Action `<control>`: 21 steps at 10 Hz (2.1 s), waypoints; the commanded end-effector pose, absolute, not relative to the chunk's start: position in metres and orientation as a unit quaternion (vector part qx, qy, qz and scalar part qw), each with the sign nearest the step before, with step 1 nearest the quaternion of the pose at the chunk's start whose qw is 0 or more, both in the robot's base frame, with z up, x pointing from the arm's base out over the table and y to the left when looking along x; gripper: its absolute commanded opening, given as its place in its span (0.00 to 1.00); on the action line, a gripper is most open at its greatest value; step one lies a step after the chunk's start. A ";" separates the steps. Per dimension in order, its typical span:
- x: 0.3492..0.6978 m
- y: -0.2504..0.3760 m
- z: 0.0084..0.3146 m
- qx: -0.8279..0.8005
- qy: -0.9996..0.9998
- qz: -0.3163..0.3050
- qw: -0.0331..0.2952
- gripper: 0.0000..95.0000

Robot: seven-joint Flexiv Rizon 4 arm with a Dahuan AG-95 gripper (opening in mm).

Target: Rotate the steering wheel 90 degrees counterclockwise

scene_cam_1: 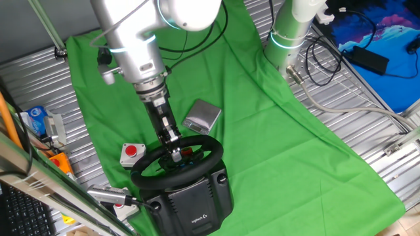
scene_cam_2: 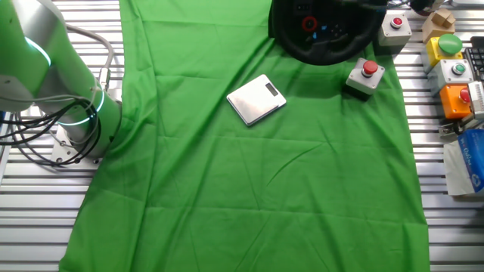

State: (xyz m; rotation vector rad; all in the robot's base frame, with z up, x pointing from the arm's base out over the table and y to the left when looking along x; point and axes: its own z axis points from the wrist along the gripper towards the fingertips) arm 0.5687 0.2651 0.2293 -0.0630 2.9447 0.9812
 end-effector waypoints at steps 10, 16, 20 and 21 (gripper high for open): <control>0.573 0.294 0.230 -0.008 0.946 0.323 0.018 0.00; 0.557 0.295 0.225 -0.020 0.946 0.323 0.022 0.00; 0.538 0.292 0.217 -0.037 0.946 0.322 0.028 0.00; 0.534 0.292 0.216 -0.044 0.946 0.320 0.029 0.00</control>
